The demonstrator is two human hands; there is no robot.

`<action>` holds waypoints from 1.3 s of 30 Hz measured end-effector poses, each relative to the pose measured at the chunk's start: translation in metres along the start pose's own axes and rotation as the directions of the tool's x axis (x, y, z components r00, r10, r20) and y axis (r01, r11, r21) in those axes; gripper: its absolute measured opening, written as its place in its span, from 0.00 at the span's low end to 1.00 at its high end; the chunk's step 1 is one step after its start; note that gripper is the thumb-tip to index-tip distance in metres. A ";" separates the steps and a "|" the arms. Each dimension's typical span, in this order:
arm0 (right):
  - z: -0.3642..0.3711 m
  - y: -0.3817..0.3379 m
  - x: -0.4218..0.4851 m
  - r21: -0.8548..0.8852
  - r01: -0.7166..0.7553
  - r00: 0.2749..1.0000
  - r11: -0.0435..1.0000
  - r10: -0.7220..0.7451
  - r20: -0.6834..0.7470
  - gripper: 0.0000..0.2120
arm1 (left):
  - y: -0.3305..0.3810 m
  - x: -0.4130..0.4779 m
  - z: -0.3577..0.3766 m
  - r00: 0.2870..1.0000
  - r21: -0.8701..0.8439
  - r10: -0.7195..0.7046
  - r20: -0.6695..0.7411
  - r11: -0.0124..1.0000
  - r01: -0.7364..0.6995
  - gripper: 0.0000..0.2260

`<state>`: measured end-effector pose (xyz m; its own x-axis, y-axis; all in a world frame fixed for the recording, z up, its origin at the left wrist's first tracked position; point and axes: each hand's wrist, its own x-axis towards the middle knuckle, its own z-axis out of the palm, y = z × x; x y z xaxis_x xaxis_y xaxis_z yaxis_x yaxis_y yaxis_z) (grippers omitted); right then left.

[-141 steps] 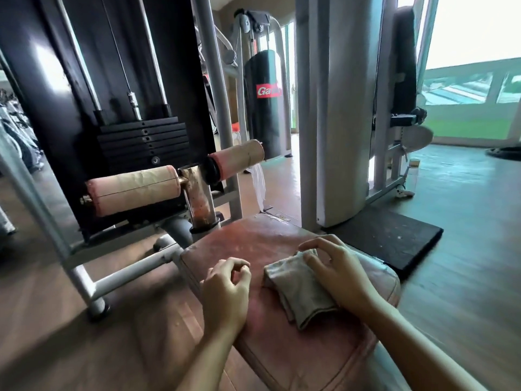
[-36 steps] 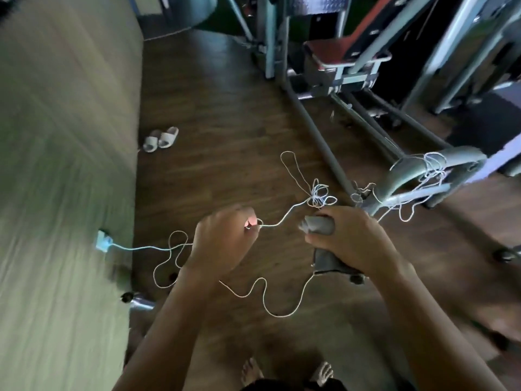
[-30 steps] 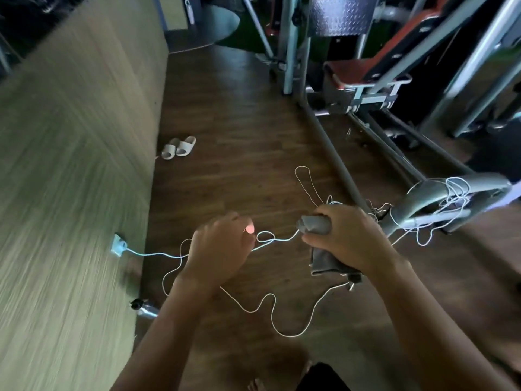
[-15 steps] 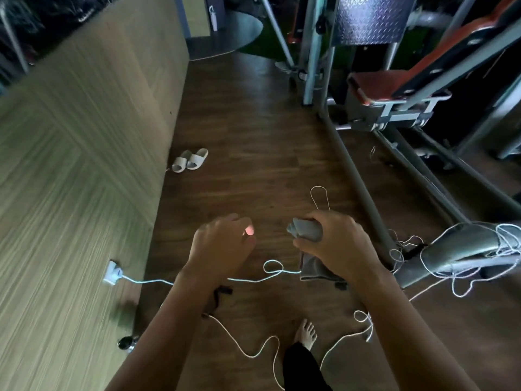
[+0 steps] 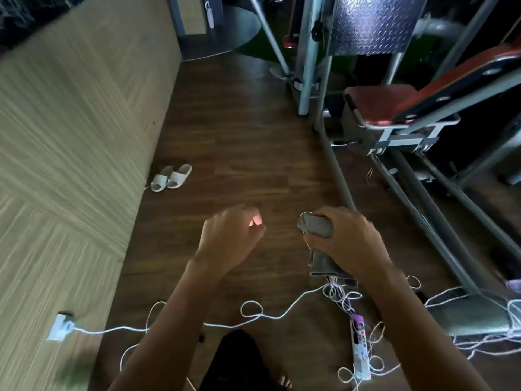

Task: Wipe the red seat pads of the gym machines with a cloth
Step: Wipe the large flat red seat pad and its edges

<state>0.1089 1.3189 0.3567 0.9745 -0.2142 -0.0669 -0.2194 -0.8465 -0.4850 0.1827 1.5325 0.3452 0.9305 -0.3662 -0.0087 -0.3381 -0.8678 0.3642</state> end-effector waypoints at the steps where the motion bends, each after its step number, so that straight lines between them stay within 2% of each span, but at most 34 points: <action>1: -0.003 0.006 0.016 0.001 -0.007 1.000 1.000 0.007 0.006 0.17 | 0.002 0.017 0.002 1.000 0.006 0.015 0.005 1.000 -0.015 0.08; 8: -0.010 0.040 0.153 -0.017 -0.037 0.999 0.999 0.037 -0.004 0.16 | -0.002 0.164 0.018 0.997 -0.002 0.066 0.041 0.998 -0.066 0.08; 17: -0.043 0.040 0.358 -0.008 -0.099 0.994 0.995 0.099 -0.038 0.19 | -0.004 0.382 0.007 0.989 0.010 0.125 0.080 0.992 -0.127 0.10; 25: -0.058 0.059 0.516 0.063 -0.128 0.989 0.990 0.132 -0.069 0.15 | -0.008 0.554 0.008 0.984 0.001 0.157 0.086 0.988 -0.157 0.09; 34: -0.098 0.114 0.710 0.077 -0.124 0.986 0.989 0.131 -0.099 0.15 | 0.027 0.758 0.018 0.979 -0.052 0.179 0.099 0.983 -0.175 0.07; 39: -0.123 0.142 0.806 0.064 -0.117 0.985 0.991 0.124 -0.124 0.15 | 0.054 0.863 0.020 0.968 -0.050 0.238 0.081 0.971 -0.234 0.07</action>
<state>0.8569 0.9662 0.3415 0.9264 -0.3761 -0.0183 -0.3282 -0.7826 -0.5290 0.9643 1.1634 0.3382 0.8090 -0.5878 0.0026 -0.5389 -0.7400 0.4024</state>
